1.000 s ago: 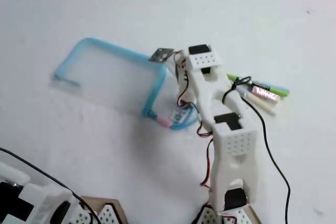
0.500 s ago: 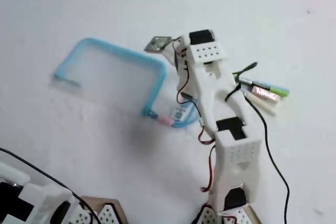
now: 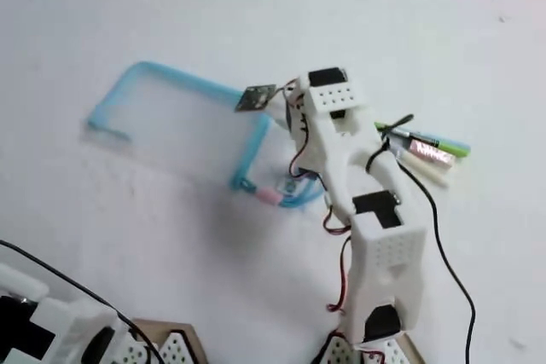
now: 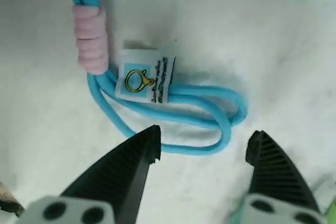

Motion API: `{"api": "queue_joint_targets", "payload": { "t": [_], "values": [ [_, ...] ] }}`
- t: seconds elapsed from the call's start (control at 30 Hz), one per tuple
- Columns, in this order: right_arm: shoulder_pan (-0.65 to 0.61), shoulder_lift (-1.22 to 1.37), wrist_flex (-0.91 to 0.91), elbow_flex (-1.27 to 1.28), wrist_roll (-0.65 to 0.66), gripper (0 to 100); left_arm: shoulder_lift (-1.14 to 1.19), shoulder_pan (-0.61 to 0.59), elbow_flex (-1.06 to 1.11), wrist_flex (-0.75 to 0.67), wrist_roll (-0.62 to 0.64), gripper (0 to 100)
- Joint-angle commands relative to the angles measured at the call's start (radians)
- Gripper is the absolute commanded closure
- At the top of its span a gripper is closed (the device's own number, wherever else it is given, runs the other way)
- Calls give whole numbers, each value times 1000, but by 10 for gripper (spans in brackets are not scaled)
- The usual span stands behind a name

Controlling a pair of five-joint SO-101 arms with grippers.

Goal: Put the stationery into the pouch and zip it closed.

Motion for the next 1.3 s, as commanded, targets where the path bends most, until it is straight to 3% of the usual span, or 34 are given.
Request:
{"api": "queue_joint_targets", "payload": {
  "t": [0.0, 0.47, 0.67, 0.73, 0.83, 1.27],
  "values": [
    [-5, 18, -48, 0, 8, 726, -44, 1, -12, -3, -6, 835],
    [-21, 162, -199, -2, 6, 738, -54, 1, -8, -2, -6, 835],
    [-18, 177, -194, -2, 2, 994, -97, 5, -5, -2, -6, 835],
    [-15, 160, -194, -2, -31, 944, -107, 5, -5, -2, -6, 835],
    [-13, 111, -194, -2, -69, 987, -111, 5, -6, -2, -5, 835],
    [-44, -282, -197, -2, -287, 981, -111, 5, -6, -2, -5, 835]
  ]
}}
